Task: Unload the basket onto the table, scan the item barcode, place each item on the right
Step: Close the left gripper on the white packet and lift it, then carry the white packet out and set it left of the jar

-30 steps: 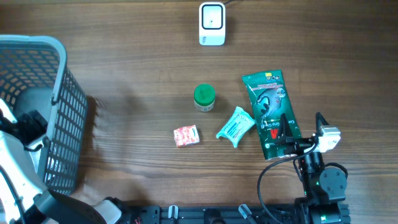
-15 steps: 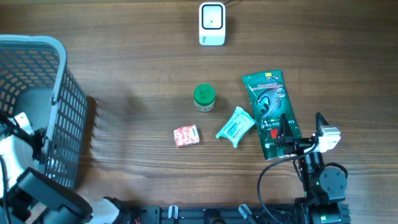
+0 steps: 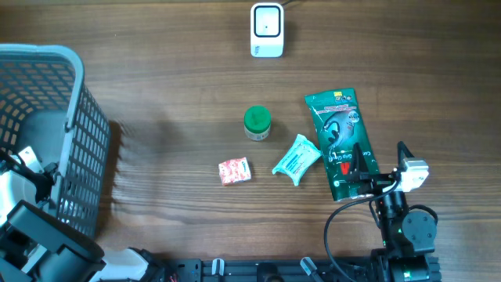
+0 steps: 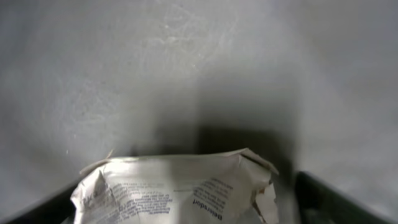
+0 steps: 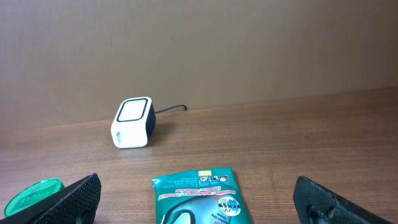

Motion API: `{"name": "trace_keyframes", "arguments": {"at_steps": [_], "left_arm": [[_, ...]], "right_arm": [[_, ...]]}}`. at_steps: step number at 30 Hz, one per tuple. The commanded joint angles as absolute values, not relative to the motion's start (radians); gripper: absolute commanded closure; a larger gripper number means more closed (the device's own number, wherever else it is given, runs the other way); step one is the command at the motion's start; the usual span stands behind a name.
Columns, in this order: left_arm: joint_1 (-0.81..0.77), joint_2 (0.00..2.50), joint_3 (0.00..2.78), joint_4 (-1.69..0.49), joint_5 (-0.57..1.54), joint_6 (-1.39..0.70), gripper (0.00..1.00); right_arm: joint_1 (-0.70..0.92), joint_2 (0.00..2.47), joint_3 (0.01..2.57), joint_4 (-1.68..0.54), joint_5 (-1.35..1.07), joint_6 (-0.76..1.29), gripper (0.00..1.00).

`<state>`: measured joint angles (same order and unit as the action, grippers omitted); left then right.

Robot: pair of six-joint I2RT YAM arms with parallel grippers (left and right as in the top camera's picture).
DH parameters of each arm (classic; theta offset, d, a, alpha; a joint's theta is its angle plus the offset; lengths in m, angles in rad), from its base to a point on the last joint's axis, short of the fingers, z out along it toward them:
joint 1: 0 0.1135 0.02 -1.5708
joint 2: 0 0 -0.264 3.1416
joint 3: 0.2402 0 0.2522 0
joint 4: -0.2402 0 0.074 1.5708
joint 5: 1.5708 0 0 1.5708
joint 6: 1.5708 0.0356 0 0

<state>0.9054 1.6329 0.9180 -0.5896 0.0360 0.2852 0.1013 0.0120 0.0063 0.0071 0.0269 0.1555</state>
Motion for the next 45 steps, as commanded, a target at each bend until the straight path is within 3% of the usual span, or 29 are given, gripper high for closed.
{"name": "trace_keyframes", "arguments": {"at_steps": [1, 7, 9, 17, 24, 29, 33, 38, 45], "left_arm": [[0.907, 1.674, 0.907, -0.594, 0.03, 0.279, 0.27], [0.906, 1.674, 0.91, -0.594, 0.03, 0.279, 0.44], [0.906, 1.674, 0.927, -0.595, 0.03, 0.254, 0.6], [0.905, 1.645, 1.116, -0.672, 0.03, 0.252, 0.61], [0.875, 1.444, 1.363, -0.707, 0.124, 0.19, 0.62], [0.741, 1.234, 1.475, -0.641, 0.326, -0.018, 0.59], [0.577, 1.123, 1.476, -0.609, 0.517, -0.226, 0.66], [0.295, 1.15, 1.476, -0.815, 0.469, -0.224, 0.64], [0.005, 1.345, 1.452, -1.164, 0.315, -0.225, 0.76]], "right_arm": [[0.101, 0.009, 0.005, 0.009, 0.023, 0.159, 0.0], [0.101, 0.009, 0.005, 0.009, 0.023, 0.159, 0.0], [0.101, 0.009, 0.005, 0.009, 0.023, 0.159, 0.0], [0.101, 0.009, 0.005, 0.009, 0.023, 0.159, 0.0], [0.101, 0.009, 0.005, 0.009, 0.023, 0.159, 0.0], [0.101, 0.009, 0.005, 0.009, 0.023, 0.159, 0.0], [0.101, 0.009, 0.005, 0.009, 0.023, 0.159, 0.0], [0.101, 0.009, 0.005, 0.009, 0.023, 0.159, 0.0], [0.101, 0.009, 0.005, 0.009, 0.023, 0.159, 0.0]]}}
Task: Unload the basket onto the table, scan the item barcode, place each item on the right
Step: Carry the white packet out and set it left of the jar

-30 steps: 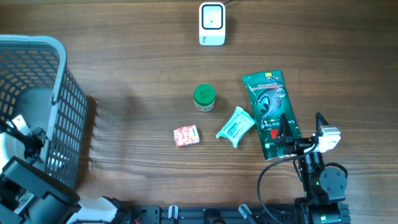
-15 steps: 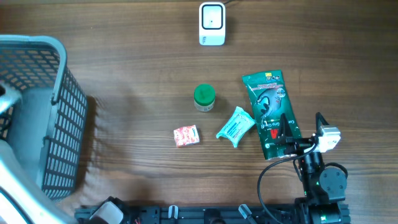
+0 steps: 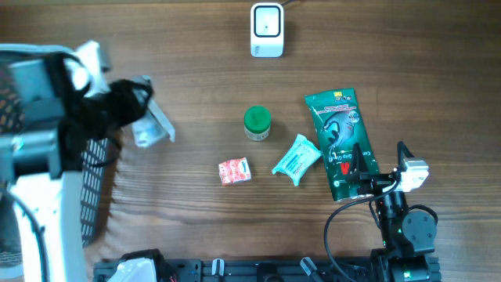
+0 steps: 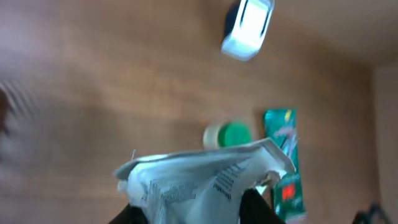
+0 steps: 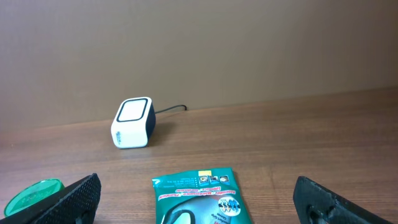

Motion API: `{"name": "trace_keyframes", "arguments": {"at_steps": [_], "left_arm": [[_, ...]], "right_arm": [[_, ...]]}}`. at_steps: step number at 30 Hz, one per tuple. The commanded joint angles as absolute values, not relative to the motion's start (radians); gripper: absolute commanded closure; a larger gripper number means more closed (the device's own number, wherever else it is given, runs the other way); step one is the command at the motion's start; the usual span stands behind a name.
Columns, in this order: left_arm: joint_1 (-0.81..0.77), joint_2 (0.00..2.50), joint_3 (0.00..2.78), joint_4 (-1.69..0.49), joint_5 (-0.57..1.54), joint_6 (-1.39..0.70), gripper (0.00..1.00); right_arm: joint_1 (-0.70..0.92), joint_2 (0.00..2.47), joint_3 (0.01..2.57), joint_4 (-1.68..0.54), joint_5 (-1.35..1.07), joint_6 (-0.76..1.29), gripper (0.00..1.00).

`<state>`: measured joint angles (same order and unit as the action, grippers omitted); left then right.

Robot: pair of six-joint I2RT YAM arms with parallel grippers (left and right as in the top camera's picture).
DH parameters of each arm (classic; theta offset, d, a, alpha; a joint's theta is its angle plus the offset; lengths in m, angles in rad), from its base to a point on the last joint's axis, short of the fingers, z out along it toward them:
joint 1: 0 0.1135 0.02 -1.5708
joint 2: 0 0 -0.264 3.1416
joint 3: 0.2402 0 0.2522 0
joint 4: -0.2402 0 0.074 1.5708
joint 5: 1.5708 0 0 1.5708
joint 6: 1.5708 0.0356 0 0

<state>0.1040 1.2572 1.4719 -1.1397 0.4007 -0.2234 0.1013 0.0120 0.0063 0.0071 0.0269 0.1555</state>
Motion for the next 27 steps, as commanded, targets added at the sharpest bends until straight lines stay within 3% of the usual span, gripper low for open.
{"name": "trace_keyframes", "arguments": {"at_steps": [1, 11, 12, 14, 15, 20, 27], "left_arm": [[-0.026, 1.377, 1.441, -1.161, 0.293, -0.225, 0.75], [-0.264, 1.829, 1.419, -1.083, 0.081, -0.323, 0.7], [-0.284, 1.872, 1.419, -1.06, 0.081, -0.323, 0.64], [-0.312, 1.917, 1.419, -1.036, 0.08, -0.323, 0.31], [-0.322, 1.929, 1.419, -1.026, 0.076, -0.322, 0.0], [-0.311, 1.913, 1.421, -0.981, 0.069, -0.323, 0.0], [-0.294, 1.646, 1.668, -0.972, -0.041, -0.321, 0.0]], "right_arm": [[0.101, 0.009, 0.005, 0.009, 0.023, 0.159, 0.0], [0.101, 0.009, 0.005, 0.009, 0.023, 0.159, 0.0], [0.101, 0.009, 0.005, 0.009, 0.023, 0.159, 0.0], [0.101, 0.009, 0.005, 0.009, 0.023, 0.159, 0.0], [0.101, 0.009, 0.005, 0.009, 0.023, 0.159, 0.0], [0.101, 0.009, 0.005, 0.009, 0.023, 0.159, 0.0], [0.101, 0.009, 0.005, 0.009, 0.023, 0.159, 0.0]]}}
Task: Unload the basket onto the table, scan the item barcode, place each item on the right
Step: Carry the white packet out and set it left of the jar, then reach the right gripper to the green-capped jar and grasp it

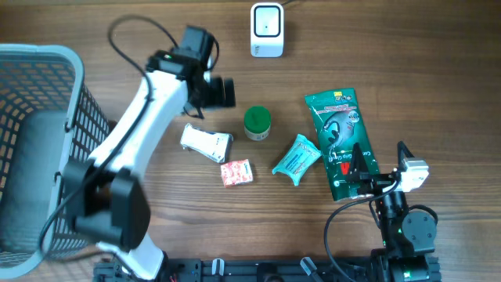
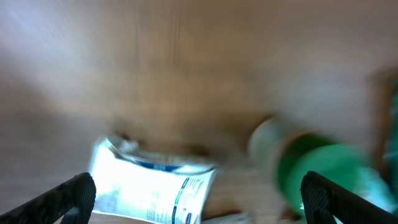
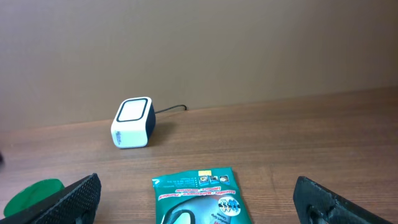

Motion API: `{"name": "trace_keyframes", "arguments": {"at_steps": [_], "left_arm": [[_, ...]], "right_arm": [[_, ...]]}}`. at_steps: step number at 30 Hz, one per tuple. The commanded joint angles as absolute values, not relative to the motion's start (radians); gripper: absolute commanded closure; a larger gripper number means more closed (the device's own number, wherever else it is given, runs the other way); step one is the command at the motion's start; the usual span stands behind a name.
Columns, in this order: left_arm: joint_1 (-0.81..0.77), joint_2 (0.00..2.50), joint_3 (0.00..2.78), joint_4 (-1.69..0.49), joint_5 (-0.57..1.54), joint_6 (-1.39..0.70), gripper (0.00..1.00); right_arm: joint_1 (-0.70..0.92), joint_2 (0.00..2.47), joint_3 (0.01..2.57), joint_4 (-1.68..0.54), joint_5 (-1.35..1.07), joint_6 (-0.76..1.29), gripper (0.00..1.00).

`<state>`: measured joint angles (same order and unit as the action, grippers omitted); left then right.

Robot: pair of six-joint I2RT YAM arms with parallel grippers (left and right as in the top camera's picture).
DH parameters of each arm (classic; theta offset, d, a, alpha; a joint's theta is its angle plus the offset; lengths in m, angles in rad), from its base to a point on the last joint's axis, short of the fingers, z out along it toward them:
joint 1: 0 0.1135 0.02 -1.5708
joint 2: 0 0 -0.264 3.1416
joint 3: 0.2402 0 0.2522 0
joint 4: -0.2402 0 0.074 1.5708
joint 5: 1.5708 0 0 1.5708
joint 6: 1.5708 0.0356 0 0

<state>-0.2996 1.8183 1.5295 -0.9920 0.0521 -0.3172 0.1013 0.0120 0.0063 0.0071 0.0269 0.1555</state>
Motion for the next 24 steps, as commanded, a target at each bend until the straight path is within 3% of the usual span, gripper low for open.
{"name": "trace_keyframes", "arguments": {"at_steps": [1, 4, 7, 9, 14, 16, 18, 19, 22, 24], "left_arm": [[-0.294, 1.584, 1.713, -0.949, -0.077, -0.321, 0.0], [-0.294, 1.388, 1.769, -0.765, -0.16, -0.287, 0.0], [-0.294, 1.2, 1.769, -0.588, -0.178, -0.083, 0.0], [-0.294, 1.084, 1.769, -0.588, -0.231, 0.057, 0.0], [-0.294, 0.826, 1.769, -0.626, -0.421, 0.105, 0.0], [-0.294, 0.76, 1.768, -0.678, -0.421, 0.105, 0.0], [-0.294, 0.723, 1.768, -0.675, -0.42, 0.097, 0.0], [-0.293, 0.719, 1.767, -0.678, -0.416, 0.097, 0.0], [-0.293, 0.717, 1.763, -0.682, -0.408, 0.097, 0.0], [-0.293, 0.696, 1.732, -0.677, -0.339, 0.097, 0.0]], "right_arm": [[0.101, 0.009, 0.005, 0.009, 0.023, 0.159, 0.0], [0.101, 0.009, 0.005, 0.009, 0.023, 0.159, 0.0], [0.101, 0.009, 0.005, 0.009, 0.023, 0.159, 0.0], [0.101, 0.009, 0.005, 0.009, 0.023, 0.159, 0.0], [0.101, 0.009, 0.005, 0.015, 0.023, 0.162, 0.0], [0.101, 0.009, 0.005, 0.014, -0.05, 0.392, 0.0], [0.101, 0.014, 0.005, 0.025, -0.331, 1.02, 0.0], [0.101, 0.02, 0.005, 0.031, -0.433, 1.185, 0.0], [0.101, 0.035, 0.005, 0.033, -0.502, 1.39, 0.0], [0.101, 0.036, 0.005, 0.04, -0.606, 1.3, 0.0]]}}
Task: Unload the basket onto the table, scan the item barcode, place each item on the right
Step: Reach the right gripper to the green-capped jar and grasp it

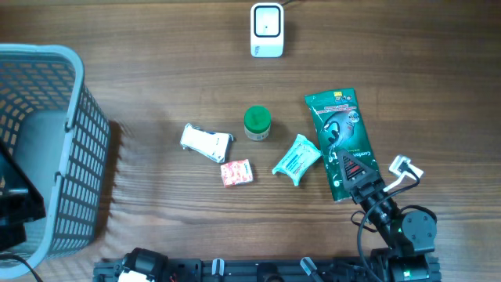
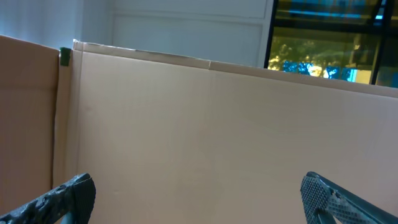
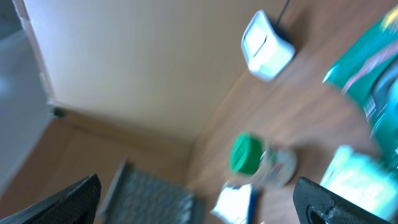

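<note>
The white scanner [image 1: 266, 30] stands at the table's far edge, also showing as the scanner [image 3: 266, 45] in the blurred right wrist view. A crumpled white packet [image 1: 206, 142] lies left of the green-lidded jar [image 1: 257, 123]. My right gripper [image 3: 196, 205] is open and empty, tilted toward the jar [image 3: 247, 154] and the white packet [image 3: 236, 202]. In the overhead view it is over the lower end of the green pouch [image 1: 342, 141]. My left gripper [image 2: 196, 199] is open, empty, and facing a cardboard wall; its arm [image 1: 16, 211] is at the bottom left.
A grey mesh basket [image 1: 74, 149] fills the left side. A small red packet [image 1: 235, 171] and a teal tissue pack [image 1: 296, 159] lie between the white packet and the green pouch.
My left arm has left the middle of the table and now sits at the bottom left, facing a cardboard wall. My right gripper has tilted and turned leftward. The white packet has not moved.
My left gripper was down in the basket at a white packet. Then it held that packet in the air beside the basket. Later the packet lay on the table left of the jar, with the gripper open above it. Now the left arm is withdrawn and the right gripper has turned.
</note>
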Motion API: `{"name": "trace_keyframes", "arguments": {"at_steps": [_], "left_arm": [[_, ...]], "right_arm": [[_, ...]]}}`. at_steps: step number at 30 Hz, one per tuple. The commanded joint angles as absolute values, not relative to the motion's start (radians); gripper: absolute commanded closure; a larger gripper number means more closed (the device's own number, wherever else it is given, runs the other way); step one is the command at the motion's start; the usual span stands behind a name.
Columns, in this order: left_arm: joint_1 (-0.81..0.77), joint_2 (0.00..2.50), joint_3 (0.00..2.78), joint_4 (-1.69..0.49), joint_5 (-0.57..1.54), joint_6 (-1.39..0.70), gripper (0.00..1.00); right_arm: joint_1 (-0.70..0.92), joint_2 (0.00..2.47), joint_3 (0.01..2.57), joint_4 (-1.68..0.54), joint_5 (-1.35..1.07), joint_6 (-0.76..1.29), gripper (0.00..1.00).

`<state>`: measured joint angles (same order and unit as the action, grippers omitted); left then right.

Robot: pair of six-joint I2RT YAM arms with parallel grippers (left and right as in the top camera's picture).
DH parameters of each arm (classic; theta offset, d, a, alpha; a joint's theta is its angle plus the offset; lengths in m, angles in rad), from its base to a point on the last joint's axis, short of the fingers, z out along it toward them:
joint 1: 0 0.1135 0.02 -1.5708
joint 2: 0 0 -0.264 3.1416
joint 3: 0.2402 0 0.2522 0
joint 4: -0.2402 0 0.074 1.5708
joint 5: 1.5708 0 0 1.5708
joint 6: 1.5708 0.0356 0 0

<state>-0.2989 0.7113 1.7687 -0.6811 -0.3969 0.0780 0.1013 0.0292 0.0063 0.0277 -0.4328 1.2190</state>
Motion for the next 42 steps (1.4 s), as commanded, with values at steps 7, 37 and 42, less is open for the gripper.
{"name": "trace_keyframes", "arguments": {"at_steps": [7, 37, 42], "left_arm": [[-0.241, 0.461, 1.497, -0.506, -0.277, 0.097, 0.0], [-0.174, 0.007, 0.982, -0.073, -0.303, 0.097, 0.0], [-0.067, 0.007, 0.981, -0.074, -0.303, 0.097, 0.0]], "right_arm": [[0.101, 0.063, 0.093, -0.074, -0.683, 1.039, 0.01], [0.534, 1.523, 1.425, -0.987, -0.233, 0.321, 0.0], [0.536, 1.803, 1.617, -1.077, -0.178, 0.249, 0.0]]}}
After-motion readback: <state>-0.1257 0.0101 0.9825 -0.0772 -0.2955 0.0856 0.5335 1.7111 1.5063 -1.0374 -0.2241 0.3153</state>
